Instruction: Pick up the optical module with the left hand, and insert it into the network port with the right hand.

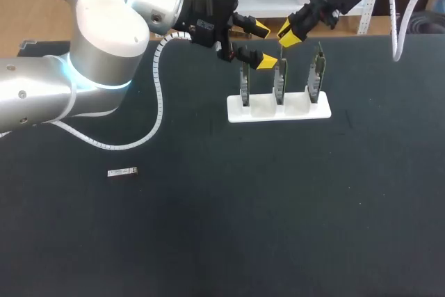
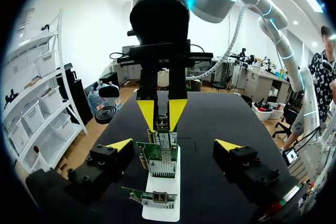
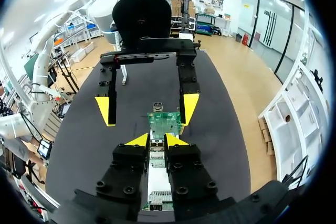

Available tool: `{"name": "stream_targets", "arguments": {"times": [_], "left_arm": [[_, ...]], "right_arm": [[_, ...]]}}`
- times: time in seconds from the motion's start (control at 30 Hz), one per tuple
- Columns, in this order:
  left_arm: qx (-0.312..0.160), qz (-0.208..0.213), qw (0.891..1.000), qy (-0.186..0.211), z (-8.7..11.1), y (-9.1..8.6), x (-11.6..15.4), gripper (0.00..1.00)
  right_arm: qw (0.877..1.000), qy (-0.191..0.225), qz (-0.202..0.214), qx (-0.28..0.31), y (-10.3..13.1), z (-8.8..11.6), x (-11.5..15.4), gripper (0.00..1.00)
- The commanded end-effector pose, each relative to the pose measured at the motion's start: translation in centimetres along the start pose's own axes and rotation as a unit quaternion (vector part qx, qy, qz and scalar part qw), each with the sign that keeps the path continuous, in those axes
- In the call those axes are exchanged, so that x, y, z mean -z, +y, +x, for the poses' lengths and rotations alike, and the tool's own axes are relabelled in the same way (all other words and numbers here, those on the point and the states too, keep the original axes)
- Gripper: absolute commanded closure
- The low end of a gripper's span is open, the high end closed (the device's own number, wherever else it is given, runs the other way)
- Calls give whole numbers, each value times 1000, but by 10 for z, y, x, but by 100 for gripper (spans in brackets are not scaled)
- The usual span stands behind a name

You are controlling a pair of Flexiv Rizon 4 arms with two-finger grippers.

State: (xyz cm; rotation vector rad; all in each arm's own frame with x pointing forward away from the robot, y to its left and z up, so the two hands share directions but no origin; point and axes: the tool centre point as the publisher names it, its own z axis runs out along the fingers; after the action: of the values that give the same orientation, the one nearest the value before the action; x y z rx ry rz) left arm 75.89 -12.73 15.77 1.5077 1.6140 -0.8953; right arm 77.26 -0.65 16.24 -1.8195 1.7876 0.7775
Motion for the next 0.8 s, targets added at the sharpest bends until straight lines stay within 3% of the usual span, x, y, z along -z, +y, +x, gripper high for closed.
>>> {"name": "stream_targets", "arguments": {"times": [0.03, 0.07, 0.1, 0.13, 0.17, 0.4, 0.8], "left_arm": [[1, 1, 1000, 3, -1, 1, -1, 0], [1, 1, 1000, 3, -1, 1, -1, 0], [1, 1, 1000, 3, -1, 1, -1, 0], [1, 1, 1000, 3, -1, 1, -1, 0], [1, 1, 1000, 3, -1, 1, -1, 0], [1, 1, 1000, 3, -1, 1, -1, 0], [1, 1, 1000, 3, -1, 1, -1, 0]], "right_arm": [[1000, 0, 4, -2, 2, 1, -1, 100], [1000, 0, 3, -2, 2, 1, -1, 100], [1000, -1, 4, -2, 2, 1, -1, 91], [1000, -3, 4, -2, 2, 1, -1, 4], [1000, -4, 4, -2, 2, 1, 0, 0], [1000, -9, 10, 1, 3, 0, 3, 0], [997, -66, 43, -16, 12, 8, 22, 0]]}}
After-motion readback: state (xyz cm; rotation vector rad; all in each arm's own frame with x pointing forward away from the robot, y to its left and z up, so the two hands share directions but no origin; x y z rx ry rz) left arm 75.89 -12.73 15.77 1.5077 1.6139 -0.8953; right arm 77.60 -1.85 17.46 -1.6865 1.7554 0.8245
